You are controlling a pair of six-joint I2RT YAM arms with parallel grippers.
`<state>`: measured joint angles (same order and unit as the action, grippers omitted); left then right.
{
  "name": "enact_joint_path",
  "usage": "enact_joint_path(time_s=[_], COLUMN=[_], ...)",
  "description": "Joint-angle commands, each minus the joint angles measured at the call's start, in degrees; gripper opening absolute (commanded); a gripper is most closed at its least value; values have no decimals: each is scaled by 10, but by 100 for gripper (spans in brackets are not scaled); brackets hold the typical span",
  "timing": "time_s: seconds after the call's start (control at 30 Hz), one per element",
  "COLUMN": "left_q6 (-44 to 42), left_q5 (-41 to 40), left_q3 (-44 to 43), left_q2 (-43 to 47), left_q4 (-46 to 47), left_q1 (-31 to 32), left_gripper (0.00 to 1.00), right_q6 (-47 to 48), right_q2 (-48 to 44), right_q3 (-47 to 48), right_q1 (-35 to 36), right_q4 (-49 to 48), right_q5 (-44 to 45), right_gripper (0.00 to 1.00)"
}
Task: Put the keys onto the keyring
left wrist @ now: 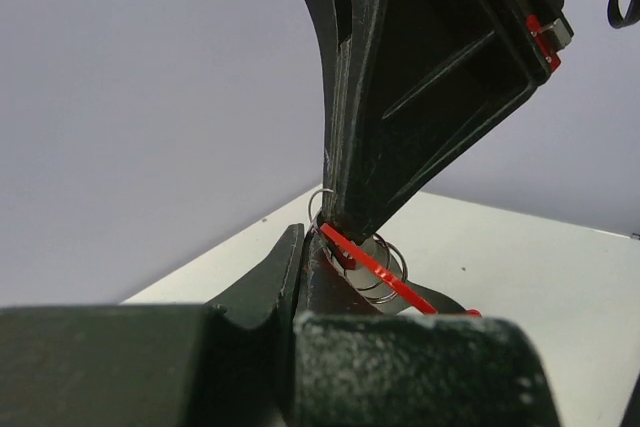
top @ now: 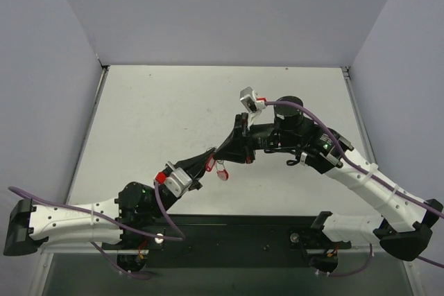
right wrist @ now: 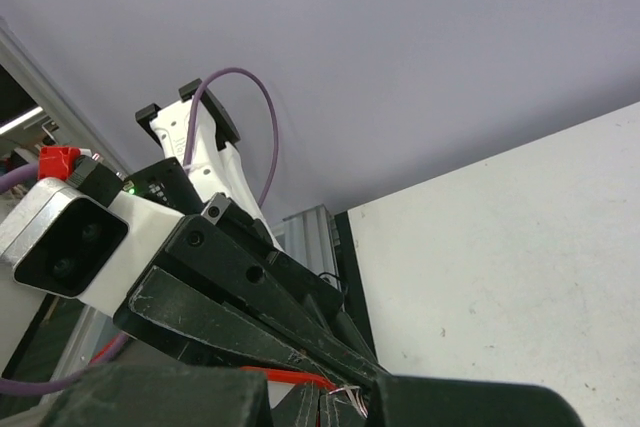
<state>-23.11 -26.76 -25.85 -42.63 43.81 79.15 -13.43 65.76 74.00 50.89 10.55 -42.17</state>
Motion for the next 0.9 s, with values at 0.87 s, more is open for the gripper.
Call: enact_joint_path(time_s=[0.87], left_q6=[-209], left_q5=[16], left_q3=[-94], left_q2=[-201], left_q4=[298], left_q1=[0], left_gripper=[0], right_q6=[-96], right_q2=[54], right_q3=[160], right_q1=[34], right_q4=[-21], right_q5=[-61], right_gripper=[0])
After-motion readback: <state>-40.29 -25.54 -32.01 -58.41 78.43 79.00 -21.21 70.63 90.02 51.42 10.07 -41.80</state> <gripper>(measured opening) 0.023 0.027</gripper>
